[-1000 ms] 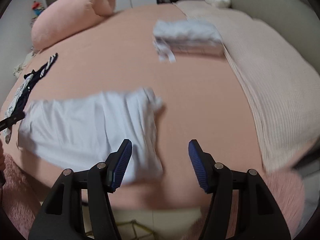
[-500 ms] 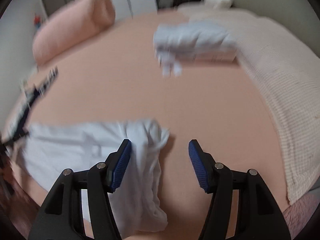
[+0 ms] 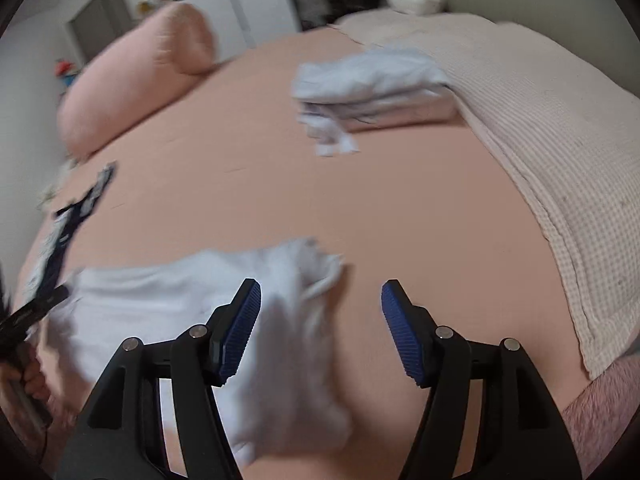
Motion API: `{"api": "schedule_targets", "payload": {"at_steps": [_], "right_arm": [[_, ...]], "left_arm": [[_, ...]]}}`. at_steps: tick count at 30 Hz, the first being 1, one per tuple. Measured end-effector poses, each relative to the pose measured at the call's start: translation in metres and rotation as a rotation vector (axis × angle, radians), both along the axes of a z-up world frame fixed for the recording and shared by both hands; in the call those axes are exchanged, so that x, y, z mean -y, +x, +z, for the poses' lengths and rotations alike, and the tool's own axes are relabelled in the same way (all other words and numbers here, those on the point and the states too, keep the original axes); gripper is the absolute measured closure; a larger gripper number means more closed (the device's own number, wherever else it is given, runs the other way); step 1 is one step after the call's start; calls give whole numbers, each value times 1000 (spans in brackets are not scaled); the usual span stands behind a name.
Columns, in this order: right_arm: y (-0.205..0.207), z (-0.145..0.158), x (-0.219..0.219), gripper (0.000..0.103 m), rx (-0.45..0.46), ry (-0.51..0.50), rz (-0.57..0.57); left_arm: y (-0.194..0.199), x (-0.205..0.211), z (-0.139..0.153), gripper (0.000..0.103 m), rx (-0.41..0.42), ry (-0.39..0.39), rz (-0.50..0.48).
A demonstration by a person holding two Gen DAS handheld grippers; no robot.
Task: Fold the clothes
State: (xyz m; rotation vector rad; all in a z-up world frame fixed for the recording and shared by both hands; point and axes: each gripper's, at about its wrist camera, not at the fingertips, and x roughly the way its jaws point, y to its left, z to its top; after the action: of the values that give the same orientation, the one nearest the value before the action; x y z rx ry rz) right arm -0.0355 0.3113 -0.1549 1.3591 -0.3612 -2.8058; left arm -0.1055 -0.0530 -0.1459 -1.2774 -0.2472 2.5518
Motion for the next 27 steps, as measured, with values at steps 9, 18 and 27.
{"api": "schedule_targets", "payload": {"at_steps": [9,18,27], "right_arm": [[23,-6,58,38,74,189,167],[25,-12,6,35,170,104,-1],[23,-7,22,34,167,236,37]], "left_arm": [[34,-67,5,53,-67,-216,-138],[0,84,-17,35,87,10,329],[-5,51,-17,38,53,-80,252]]}}
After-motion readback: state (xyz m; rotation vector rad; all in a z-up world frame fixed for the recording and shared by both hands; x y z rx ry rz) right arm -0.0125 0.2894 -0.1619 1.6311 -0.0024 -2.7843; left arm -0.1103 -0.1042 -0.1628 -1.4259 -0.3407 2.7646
